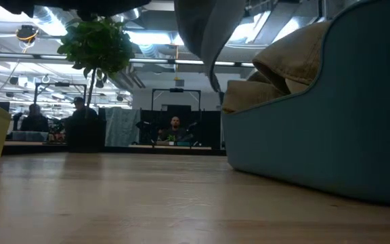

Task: Pick & Place hat
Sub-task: Put the top blue cap into the yellow bin

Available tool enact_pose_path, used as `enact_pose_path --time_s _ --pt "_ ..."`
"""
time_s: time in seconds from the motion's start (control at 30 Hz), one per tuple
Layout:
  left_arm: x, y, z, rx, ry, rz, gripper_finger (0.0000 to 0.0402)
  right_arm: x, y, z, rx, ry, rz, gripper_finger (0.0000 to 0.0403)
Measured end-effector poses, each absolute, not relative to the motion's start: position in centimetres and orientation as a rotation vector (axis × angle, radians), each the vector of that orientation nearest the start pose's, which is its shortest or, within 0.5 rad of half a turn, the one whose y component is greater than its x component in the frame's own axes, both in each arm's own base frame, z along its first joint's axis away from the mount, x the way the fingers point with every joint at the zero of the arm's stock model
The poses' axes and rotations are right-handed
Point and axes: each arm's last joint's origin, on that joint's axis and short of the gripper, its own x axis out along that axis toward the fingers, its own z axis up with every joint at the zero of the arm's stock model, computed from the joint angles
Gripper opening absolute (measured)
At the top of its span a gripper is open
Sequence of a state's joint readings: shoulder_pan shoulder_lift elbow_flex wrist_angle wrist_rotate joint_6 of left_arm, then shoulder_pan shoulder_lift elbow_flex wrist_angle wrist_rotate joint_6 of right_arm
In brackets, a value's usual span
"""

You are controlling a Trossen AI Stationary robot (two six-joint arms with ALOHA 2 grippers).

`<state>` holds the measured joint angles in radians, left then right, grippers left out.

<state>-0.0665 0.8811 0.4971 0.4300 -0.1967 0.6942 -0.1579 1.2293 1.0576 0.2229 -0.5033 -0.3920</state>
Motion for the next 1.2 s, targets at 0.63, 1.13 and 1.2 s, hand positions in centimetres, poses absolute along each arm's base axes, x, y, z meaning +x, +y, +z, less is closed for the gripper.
enact_pose_path --time_s 0.63,1.13,1.2 --pt "25.1 -2.8 30.1 1.002 -0.001 0.125 0.0274 27.6 -1.4 37.9 -0.366 -0.166 0.402 0.0019" --pt "26.6 -3.3 29.3 0.896 -0.069 0.025 0.0166 27.6 -1.4 37.8 -0.366 -0.165 0.402 0.0019" --pt "26.6 -3.3 29.3 0.893 -0.070 0.024 0.0126 27.6 -1.4 37.8 -0.365 -0.164 0.402 0.0019"
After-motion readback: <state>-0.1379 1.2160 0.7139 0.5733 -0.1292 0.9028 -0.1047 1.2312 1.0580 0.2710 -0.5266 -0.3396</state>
